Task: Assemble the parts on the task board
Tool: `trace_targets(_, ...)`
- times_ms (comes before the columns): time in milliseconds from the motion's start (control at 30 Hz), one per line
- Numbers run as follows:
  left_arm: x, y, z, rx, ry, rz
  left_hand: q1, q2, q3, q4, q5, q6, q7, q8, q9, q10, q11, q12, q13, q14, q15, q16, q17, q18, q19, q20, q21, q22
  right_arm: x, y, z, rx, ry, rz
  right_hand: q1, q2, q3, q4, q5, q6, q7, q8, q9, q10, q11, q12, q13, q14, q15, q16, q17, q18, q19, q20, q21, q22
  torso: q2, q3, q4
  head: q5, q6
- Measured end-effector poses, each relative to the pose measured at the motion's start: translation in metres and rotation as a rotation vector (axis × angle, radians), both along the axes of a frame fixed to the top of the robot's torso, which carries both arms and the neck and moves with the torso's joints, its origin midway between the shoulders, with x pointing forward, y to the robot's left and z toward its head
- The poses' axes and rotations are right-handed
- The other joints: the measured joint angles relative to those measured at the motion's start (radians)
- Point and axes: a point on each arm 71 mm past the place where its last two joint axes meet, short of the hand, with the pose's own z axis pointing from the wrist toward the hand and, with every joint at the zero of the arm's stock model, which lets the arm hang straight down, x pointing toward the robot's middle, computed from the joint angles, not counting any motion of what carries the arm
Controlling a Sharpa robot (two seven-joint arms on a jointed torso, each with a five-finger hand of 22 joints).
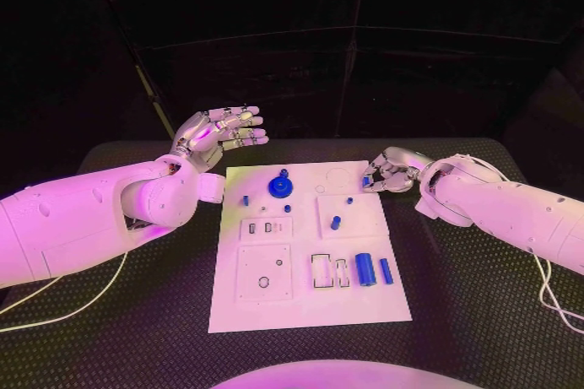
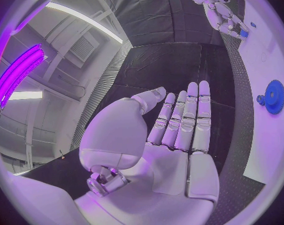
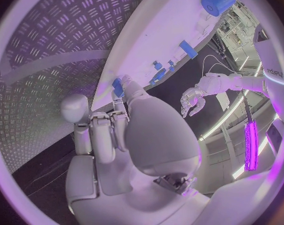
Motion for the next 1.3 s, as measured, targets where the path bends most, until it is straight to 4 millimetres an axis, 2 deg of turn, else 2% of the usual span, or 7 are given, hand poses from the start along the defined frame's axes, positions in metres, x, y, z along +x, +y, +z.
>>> trace_targets(100, 0.0, 0.0, 0.0, 0.0, 0.0, 0.0, 0.0, 0.0, 0.0, 0.0, 0.0, 0.0, 0.0, 0.0, 0.0, 0.0, 0.0, 0.0, 0.0, 0.0, 0.0, 0.0, 0.0, 0.0, 0.0, 0.0, 0.0, 0.0, 0.0, 0.0, 0.0, -0.001, -0.002, 0.0, -0.001, 0.003, 0.007, -0.001, -0.001, 0.015, -0.006, 0.007, 0.0, 0.004, -0.007, -0.001, -0.002, 0.001, -0.006, 0.0, 0.0, 0.0, 0.004, -0.004, 0.0, 0.002, 0.0, 0.0, 0.0, 0.0, -0.001)
trace_targets(400, 0.0, 0.001, 0.0, 0.001, 0.001, 0.001, 0.0, 0.0, 0.0, 0.0, 0.0, 0.0, 0.0, 0.0, 0.0, 0.0, 0.0, 0.0, 0.0, 0.0, 0.0, 0.0, 0.0, 0.0, 0.0, 0.0, 0.0, 0.0, -0.004, 0.005, 0.002, 0.01, -0.026, 0.009, -0.005, 0.012, 0.015, -0.002, -0.007, 0.02, -0.001, 0.015, 0.0, 0.004, -0.014, 0.005, 0.0, 0.002, -0.013, 0.0, 0.0, 0.0, 0.007, -0.007, 0.0, 0.003, -0.001, -0.0002, -0.0006, 0.0, -0.001)
trace_targets(533, 0.0, 0.001, 0.0, 0.001, 0.002, 0.002, 0.0, 0.0, 0.0, 0.0, 0.0, 0.0, 0.0, 0.0, 0.0, 0.0, 0.0, 0.0, 0.0, 0.0, 0.0, 0.0, 0.0, 0.0, 0.0, 0.0, 0.0, 0.0, -0.011, 0.008, 0.007, 0.027, -0.053, 0.015, -0.006, 0.016, 0.016, -0.001, -0.007, 0.02, -0.001, 0.015, 0.0, 0.002, -0.016, 0.005, 0.001, 0.001, -0.013, 0.0, 0.0, 0.0, 0.007, -0.007, 0.0, 0.004, -0.002, -0.0003, -0.0014, 0.001, 0.0)
trace_targets(667, 0.0, 0.002, 0.0, 0.002, 0.002, 0.003, 0.0, 0.0, 0.0, 0.0, 0.0, 0.0, 0.0, 0.0, 0.0, 0.0, 0.0, 0.0, 0.0, 0.0, 0.0, 0.0, 0.0, 0.0, 0.0, 0.0, 0.0, 0.0, -0.021, 0.019, 0.016, 0.055, -0.082, 0.025, -0.009, 0.019, 0.021, -0.001, -0.009, 0.02, -0.001, 0.015, 0.0, 0.0, -0.018, 0.005, 0.001, 0.001, -0.013, 0.004, 0.0, 0.0, 0.007, -0.007, 0.004, 0.005, -0.004, -0.0021, -0.0015, 0.001, 0.001)
trace_targets(1033, -0.001, 0.002, 0.0, 0.002, 0.003, 0.002, -0.004, 0.004, 0.0, 0.0, 0.0, 0.0, 0.0, 0.0, 0.0, 0.0, 0.0, 0.0, 0.0, 0.0, 0.0, 0.0, 0.0, 0.0, 0.0, 0.0, 0.0, -0.001, -0.047, 0.081, 0.032, 0.135, -0.085, 0.07, -0.009, 0.019, 0.021, -0.001, -0.013, 0.02, -0.001, 0.015, 0.0, 0.0, -0.018, 0.005, 0.0, 0.001, -0.013, 0.004, 0.0, 0.0, 0.007, -0.007, 0.004, 0.005, -0.012, -0.0076, 0.0, 0.005, 0.002)
trace_targets(1167, 0.0, 0.001, 0.0, 0.002, 0.003, 0.001, -0.004, 0.004, 0.0, 0.0, 0.0, 0.0, 0.0, 0.0, 0.0, 0.0, 0.0, 0.0, 0.0, 0.004, 0.004, 0.0, 0.0, 0.0, 0.0, 0.0, 0.0, -0.001, -0.053, 0.109, 0.034, 0.146, -0.078, 0.103, -0.009, 0.019, 0.021, -0.001, -0.013, 0.019, -0.002, 0.015, 0.0, 0.0, -0.018, 0.005, 0.0, 0.001, -0.013, 0.004, 0.0, 0.0, 0.011, -0.011, 0.004, 0.003, -0.014, -0.0101, 0.0028, 0.013, -0.002)
trace_targets(1300, 0.0, 0.0, 0.0, 0.001, 0.003, -0.002, -0.004, 0.004, 0.0, 0.0, 0.0, 0.0, 0.0, 0.0, 0.0, 0.0, 0.0, 0.0, 0.0, 0.004, 0.004, 0.0, 0.0, 0.0, 0.0, 0.0, 0.0, -0.001, -0.06, 0.134, 0.035, 0.138, -0.089, 0.147, -0.009, 0.019, 0.021, -0.001, -0.009, 0.019, -0.003, 0.015, 0.0, 0.0, -0.017, 0.005, 0.0, 0.001, -0.013, 0.004, 0.0, 0.0, 0.01, -0.012, 0.004, 0.003, -0.016, -0.0108, 0.0037, 0.024, -0.006)
